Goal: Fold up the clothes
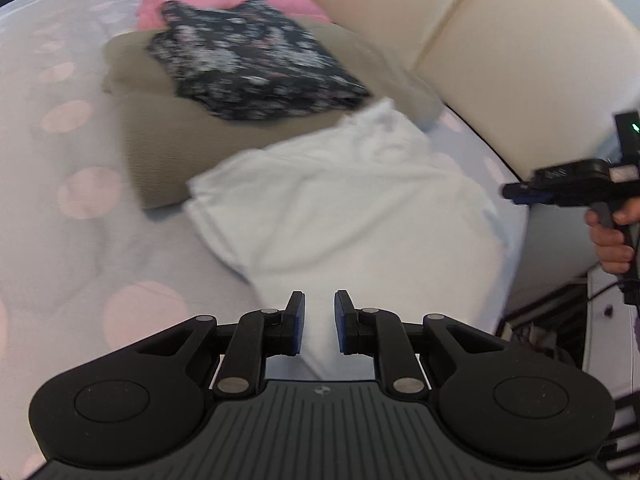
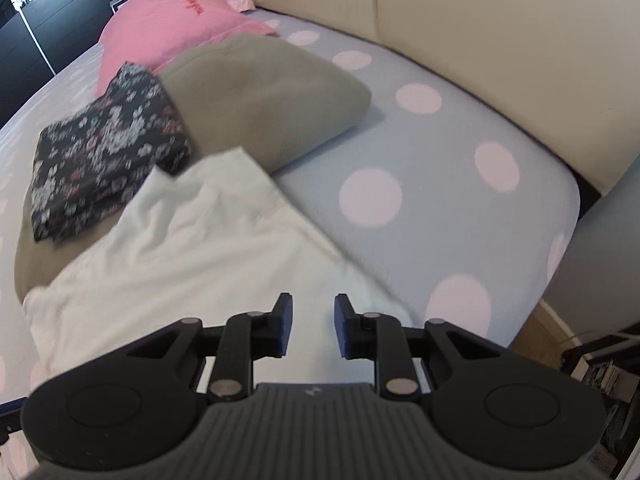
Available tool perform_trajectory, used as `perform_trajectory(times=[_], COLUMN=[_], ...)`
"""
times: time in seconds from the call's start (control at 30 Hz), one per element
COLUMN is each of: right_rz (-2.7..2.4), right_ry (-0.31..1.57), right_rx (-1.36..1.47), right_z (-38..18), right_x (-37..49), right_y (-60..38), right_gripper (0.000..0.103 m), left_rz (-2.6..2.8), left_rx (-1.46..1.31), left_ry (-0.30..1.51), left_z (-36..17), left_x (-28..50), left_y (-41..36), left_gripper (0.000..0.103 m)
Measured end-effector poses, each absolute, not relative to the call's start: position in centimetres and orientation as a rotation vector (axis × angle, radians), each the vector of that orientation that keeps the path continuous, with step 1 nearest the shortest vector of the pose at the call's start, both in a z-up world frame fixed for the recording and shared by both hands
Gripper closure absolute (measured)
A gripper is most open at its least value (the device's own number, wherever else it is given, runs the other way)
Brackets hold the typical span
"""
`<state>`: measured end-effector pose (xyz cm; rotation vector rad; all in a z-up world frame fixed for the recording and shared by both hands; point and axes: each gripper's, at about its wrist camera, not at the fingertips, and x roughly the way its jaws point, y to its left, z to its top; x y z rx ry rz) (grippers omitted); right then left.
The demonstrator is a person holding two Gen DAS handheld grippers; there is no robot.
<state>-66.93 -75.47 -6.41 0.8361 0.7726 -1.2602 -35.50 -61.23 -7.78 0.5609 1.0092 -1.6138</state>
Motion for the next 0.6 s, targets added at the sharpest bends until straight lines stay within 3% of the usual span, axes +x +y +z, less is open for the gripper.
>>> perform_trajectory(times=[0.17, 0.37, 0.6], right_rz=[-1.272, -1.284, -1.299], right_ry=[0.848, 0.84, 0.831], right_rx=[0.917, 0.917, 0.915], right_z=[-11.1, -9.5, -7.7], right_x=[-67.2, -65.9, -64.4], right_y=[-74.2, -72.4, -70.3], right_gripper=[0.078, 0.078, 0.077], left_rz=[-1.555, -1.45, -1.39], left_rx=[0.662, 0.642, 0.599], left_ry=[1.039, 1.133, 1.074], left_z=[-10.7, -14.0, -11.9], left_x=[-38.2, -38.1, -37.4], left_y=[-60.7, -60.2, -56.5], left_gripper=[0.089, 0.089, 0.089])
